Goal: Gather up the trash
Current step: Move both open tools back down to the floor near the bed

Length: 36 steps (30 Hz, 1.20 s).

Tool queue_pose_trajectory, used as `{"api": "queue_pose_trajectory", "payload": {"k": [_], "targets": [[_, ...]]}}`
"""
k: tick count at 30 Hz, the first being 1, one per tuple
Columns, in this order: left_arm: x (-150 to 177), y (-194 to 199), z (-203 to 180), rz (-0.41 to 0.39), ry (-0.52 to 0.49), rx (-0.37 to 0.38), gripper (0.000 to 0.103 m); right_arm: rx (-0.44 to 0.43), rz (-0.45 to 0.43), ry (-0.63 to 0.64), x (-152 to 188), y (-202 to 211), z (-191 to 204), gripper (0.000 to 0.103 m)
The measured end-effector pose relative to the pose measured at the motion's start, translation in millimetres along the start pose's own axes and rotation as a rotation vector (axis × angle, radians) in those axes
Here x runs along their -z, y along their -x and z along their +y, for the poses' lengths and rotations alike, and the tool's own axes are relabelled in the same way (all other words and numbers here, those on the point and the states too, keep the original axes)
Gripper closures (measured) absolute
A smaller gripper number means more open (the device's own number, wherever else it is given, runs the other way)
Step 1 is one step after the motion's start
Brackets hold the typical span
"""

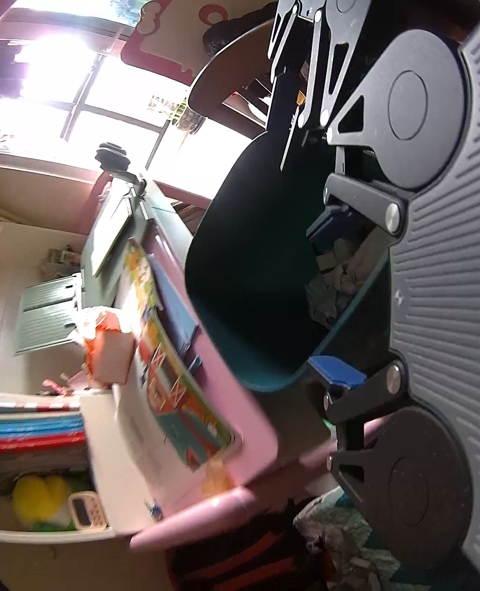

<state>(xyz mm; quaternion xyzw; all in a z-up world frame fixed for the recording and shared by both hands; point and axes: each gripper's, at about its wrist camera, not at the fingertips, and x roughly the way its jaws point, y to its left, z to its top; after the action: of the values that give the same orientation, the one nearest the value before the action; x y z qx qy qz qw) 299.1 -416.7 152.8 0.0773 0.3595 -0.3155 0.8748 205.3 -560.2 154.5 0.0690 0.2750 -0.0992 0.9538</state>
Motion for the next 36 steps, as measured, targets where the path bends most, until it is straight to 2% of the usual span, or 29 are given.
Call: {"api": "queue_pose_trajectory", "payload": {"k": [7,17,25,33,36], "targets": [[22,59,27,-0.056,0.037,-0.018,0.022,-0.070,-0.031,0.054,5,40,34,0.046],[74,133,82,-0.098,0.084,-0.087,0.021,-0.212,-0.027,0.146,26,71,112,0.045],[128,174,131,-0.100,0.117,-0.169,0.019,-0.336,0.010,0.207,59,71,175,0.045],[201,189,183,-0.050,0.173,-0.249,0.019,-0.441,0.068,0.311,109,52,242,0.045],[231,187,203,-0.039,0.204,-0.299,0.008,-0.477,0.097,0.352,134,38,267,0.044]]}}
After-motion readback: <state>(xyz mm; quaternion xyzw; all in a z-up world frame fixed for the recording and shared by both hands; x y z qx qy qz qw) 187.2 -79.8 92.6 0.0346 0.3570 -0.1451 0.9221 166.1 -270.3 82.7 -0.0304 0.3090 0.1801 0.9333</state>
